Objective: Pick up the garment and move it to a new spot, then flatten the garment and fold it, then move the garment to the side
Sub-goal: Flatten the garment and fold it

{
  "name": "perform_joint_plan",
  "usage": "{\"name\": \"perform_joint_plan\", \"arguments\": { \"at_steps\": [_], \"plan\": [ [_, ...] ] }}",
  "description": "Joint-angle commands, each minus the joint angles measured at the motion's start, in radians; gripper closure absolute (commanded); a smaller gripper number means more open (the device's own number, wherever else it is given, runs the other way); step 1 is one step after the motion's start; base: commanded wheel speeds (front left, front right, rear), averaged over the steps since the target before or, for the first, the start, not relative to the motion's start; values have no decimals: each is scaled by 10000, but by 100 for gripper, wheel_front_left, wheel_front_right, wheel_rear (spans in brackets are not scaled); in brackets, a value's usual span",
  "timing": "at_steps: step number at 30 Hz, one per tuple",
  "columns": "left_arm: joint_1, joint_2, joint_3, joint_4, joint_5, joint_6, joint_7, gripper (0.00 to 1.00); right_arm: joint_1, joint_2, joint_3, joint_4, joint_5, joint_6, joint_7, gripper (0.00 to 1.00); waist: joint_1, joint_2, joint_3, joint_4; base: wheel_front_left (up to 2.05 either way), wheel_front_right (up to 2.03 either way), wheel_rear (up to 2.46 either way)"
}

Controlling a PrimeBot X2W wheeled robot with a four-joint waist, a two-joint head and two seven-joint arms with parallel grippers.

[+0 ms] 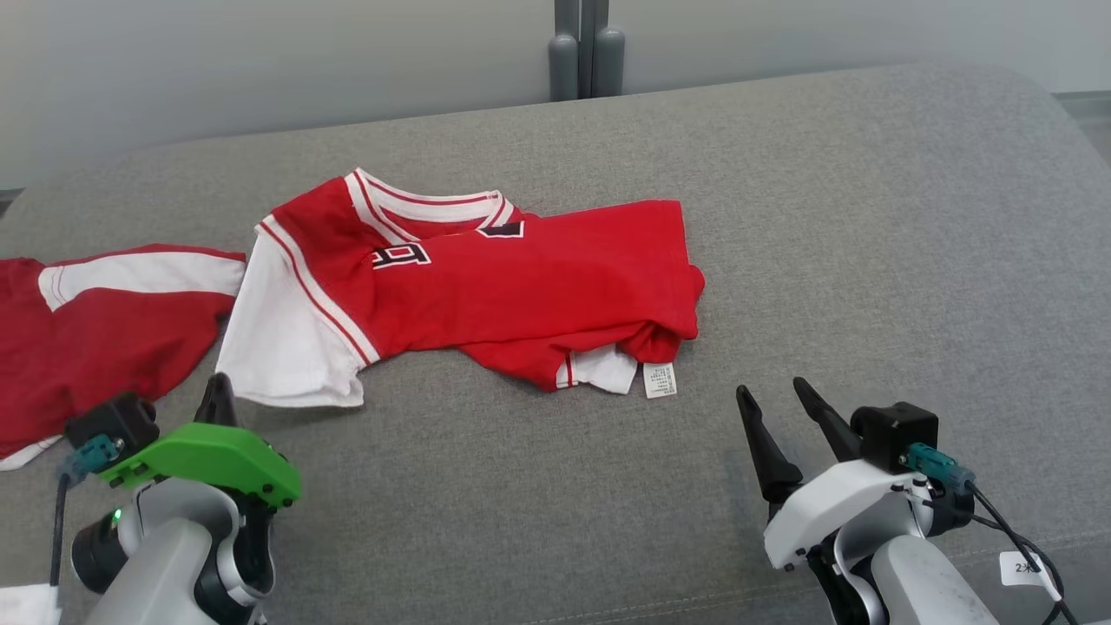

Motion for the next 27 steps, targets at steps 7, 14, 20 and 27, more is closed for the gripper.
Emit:
{"name": "perform_joint_plan", "arguments": {
  "at_steps": [7,14,20,27],
  "plan": [
    [936,-43,256,-225,-410,449,-16,100,166,-20,-43,-247,-98,1,162,0,0,0,-122,105,0,0,0],
    [1284,-598,698,-411,-917,294,-381,0,331,-19,-220,-350,-141,1,188,0,0,0,-148,138,0,0,0],
    [1730,-1078,1606,-920,-1448,-746,-801,0,449,-17,-430,-419,-182,1,236,0,0,0,-261,363,0,0,0],
    [2457,-1693,2849,-2066,-454,-1862,-914,0,621,-20,-679,-514,-205,1,300,0,0,0,-445,794,0,0,0]
  ]
}}
